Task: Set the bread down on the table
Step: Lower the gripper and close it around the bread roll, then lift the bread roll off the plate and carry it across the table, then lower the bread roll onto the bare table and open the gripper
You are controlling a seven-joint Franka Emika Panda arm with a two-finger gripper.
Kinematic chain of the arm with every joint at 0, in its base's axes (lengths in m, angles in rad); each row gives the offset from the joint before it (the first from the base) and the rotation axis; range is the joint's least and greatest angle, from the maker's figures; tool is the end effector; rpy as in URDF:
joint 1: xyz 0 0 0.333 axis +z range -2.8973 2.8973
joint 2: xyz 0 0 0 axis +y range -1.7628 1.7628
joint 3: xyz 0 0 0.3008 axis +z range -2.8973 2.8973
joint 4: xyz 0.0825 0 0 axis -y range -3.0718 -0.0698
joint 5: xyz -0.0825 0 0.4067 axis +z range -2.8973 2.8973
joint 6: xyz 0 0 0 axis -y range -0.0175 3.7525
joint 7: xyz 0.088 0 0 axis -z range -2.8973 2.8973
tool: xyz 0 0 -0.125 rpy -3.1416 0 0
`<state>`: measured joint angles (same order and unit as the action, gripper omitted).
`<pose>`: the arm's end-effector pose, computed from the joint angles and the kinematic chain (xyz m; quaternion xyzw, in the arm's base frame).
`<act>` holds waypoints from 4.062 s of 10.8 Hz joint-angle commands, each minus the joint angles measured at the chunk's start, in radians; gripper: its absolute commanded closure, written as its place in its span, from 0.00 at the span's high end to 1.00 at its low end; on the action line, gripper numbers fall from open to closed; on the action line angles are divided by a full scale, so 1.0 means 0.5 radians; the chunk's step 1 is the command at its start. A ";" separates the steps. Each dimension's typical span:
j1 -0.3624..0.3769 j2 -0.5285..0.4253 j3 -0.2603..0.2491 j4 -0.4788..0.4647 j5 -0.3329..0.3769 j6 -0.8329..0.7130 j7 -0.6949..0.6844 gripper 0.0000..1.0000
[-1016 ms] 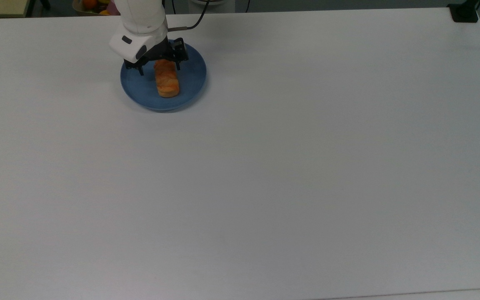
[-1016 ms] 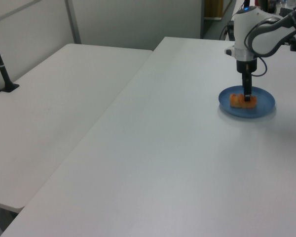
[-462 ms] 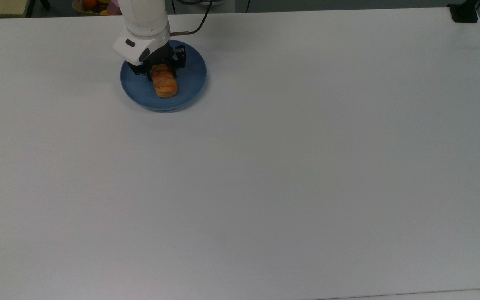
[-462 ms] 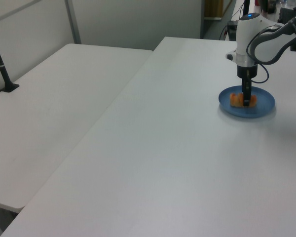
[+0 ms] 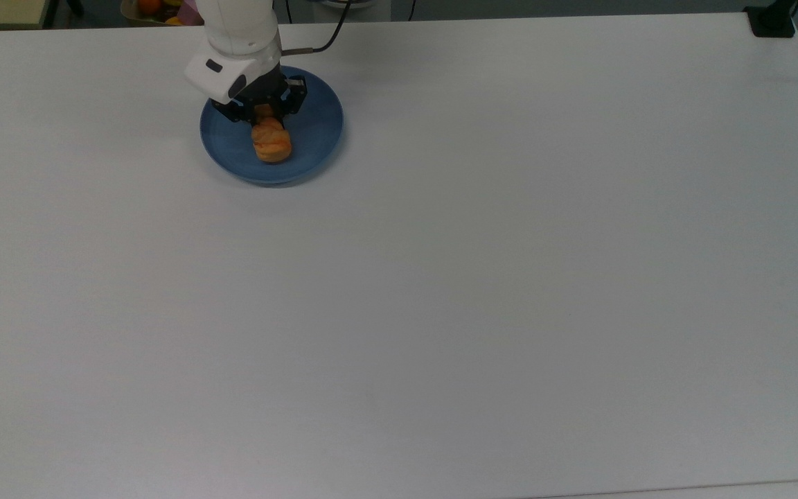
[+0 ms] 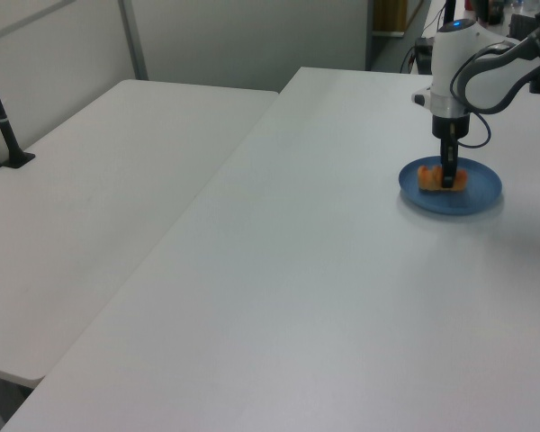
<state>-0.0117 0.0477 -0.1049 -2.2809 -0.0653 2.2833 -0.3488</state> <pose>0.5273 -0.0644 0.2813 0.9899 0.1375 -0.0281 0.0208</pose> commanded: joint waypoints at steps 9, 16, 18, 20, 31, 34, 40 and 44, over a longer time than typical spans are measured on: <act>0.437 -0.417 0.029 0.665 0.149 -1.219 0.298 0.39; 0.566 -0.445 0.746 0.635 0.403 -1.165 1.009 0.39; 0.569 -0.360 0.924 0.592 0.422 -0.957 1.236 0.39; 0.640 -0.243 0.995 0.528 0.422 -0.675 1.442 0.39; 0.836 0.392 1.011 0.420 0.177 0.072 1.618 0.39; 0.833 0.469 1.011 0.435 0.106 0.127 1.655 0.40; 0.824 0.457 1.001 0.481 0.106 0.060 1.701 1.00; 0.794 0.255 0.928 0.668 0.109 -0.439 1.704 1.00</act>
<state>0.3902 0.2604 0.3921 -1.9946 0.0033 2.2156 0.4828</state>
